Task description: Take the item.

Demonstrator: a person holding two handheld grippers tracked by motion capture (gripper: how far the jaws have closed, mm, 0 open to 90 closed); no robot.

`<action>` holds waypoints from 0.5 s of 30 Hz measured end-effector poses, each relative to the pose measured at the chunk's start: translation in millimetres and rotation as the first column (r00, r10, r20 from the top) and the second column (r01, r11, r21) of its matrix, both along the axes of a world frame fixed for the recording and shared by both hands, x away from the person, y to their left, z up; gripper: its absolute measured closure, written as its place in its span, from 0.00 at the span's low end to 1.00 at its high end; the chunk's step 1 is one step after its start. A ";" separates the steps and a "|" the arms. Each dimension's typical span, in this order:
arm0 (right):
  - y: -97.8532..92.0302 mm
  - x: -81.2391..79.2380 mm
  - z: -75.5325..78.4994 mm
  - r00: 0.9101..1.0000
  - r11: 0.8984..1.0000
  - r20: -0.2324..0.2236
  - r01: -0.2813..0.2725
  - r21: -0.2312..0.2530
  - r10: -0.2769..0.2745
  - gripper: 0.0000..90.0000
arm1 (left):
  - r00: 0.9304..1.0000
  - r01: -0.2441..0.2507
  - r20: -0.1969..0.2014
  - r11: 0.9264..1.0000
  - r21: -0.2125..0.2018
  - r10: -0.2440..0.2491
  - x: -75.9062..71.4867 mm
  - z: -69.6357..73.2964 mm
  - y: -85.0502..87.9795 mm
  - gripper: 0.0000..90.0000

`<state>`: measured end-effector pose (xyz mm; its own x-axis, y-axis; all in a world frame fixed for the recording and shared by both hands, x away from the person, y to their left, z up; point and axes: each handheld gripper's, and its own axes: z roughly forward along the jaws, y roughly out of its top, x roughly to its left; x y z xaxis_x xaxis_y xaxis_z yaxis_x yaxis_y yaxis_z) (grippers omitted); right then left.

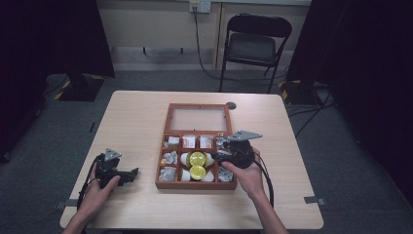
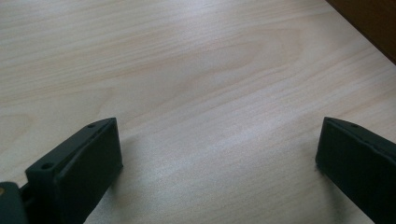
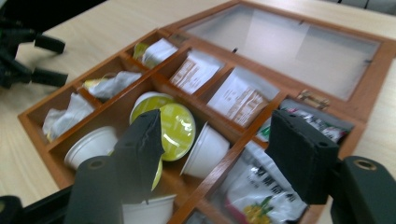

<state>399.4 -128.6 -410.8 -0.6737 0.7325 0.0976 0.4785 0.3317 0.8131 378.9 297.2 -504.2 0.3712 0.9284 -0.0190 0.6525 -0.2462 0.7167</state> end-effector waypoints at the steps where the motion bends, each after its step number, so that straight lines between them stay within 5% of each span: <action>1: 1.5 -0.9 -1.4 1.000 1.000 -0.004 -0.007 -0.006 0.007 0.39 | 1.000 0.000 0.000 1.000 0.000 0.000 0.0 0.0 0.0 0.00; 15: 29.0 -6.7 -15.8 0.996 0.995 -0.032 -0.084 -0.046 0.083 0.41 | 1.000 0.000 0.000 1.000 0.000 0.000 0.0 0.0 0.0 0.00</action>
